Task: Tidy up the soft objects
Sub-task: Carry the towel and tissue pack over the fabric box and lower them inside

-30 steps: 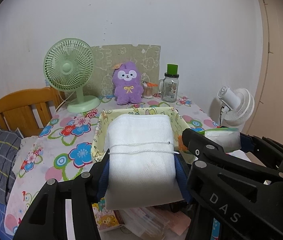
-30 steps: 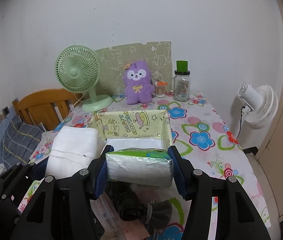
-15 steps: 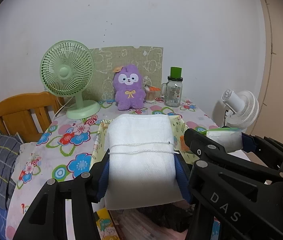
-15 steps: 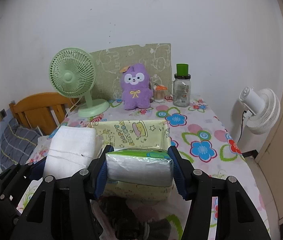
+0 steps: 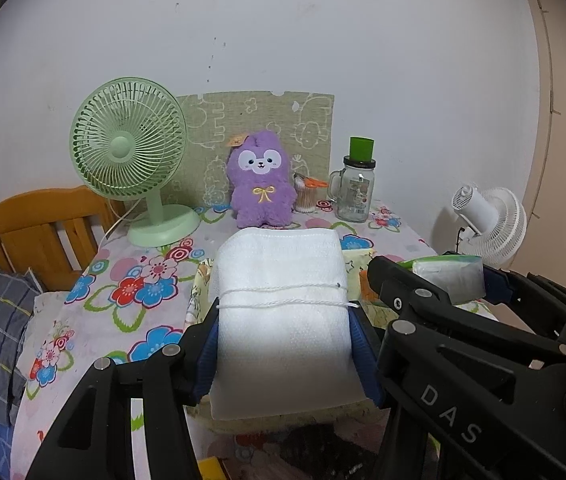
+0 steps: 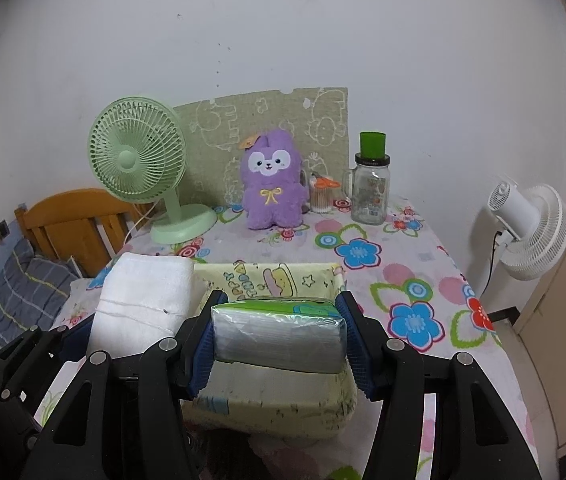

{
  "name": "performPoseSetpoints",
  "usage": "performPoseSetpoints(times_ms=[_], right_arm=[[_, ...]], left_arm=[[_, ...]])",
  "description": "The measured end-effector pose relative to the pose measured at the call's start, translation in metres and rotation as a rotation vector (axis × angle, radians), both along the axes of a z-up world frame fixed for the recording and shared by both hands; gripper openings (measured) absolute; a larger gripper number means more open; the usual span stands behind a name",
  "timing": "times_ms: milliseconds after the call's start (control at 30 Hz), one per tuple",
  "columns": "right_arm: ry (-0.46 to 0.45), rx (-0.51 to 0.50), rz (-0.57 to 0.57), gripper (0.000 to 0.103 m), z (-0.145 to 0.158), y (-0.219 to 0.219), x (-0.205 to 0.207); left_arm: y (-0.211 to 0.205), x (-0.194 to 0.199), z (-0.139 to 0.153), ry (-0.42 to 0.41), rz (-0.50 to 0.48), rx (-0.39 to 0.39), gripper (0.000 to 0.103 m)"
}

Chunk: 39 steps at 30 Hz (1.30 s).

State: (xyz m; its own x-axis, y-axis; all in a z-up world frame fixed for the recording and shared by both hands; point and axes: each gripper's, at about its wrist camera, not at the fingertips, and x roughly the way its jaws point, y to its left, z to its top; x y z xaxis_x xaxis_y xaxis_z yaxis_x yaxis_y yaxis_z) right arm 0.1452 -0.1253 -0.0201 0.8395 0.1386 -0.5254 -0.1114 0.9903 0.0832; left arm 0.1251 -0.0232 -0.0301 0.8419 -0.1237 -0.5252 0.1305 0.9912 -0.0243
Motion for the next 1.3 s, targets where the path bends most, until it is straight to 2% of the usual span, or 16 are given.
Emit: performPoseSetpoints(times_ms=[533, 733, 800, 867, 933, 1000, 1133, 1300], right_arm=[[0.061, 0.011, 0.002, 0.059, -0.022, 0.004, 0.05], [0.072, 0.014, 0.01, 0.059, -0.03, 0.006, 0.06], [0.07, 0.008, 0.003, 0.06, -0.031, 0.007, 0.061], [0.062, -0.015, -0.011, 0.064, -0.031, 0.009, 0.061], [0.056, -0.037, -0.016, 0.082, -0.031, 0.011, 0.062], [0.04, -0.041, -0.009, 0.088, -0.03, 0.011, 0.061], [0.035, -0.054, -0.006, 0.096, -0.029, 0.013, 0.061], [0.047, -0.045, -0.005, 0.096, -0.029, 0.013, 0.06]], left_arm=[[0.005, 0.049, -0.021, 0.093, 0.004, -0.018, 0.06], [0.007, 0.058, -0.029, 0.122, 0.019, -0.025, 0.063], [0.008, 0.06, -0.031, 0.126, 0.019, -0.025, 0.067], [0.008, 0.062, -0.032, 0.133, 0.014, -0.025, 0.07], [0.007, 0.062, -0.033, 0.137, 0.006, -0.024, 0.076], [0.006, 0.061, -0.032, 0.129, 0.001, -0.021, 0.087], [0.005, 0.061, -0.032, 0.128, 0.0, -0.015, 0.092], [0.004, 0.06, -0.031, 0.126, 0.003, -0.011, 0.094]])
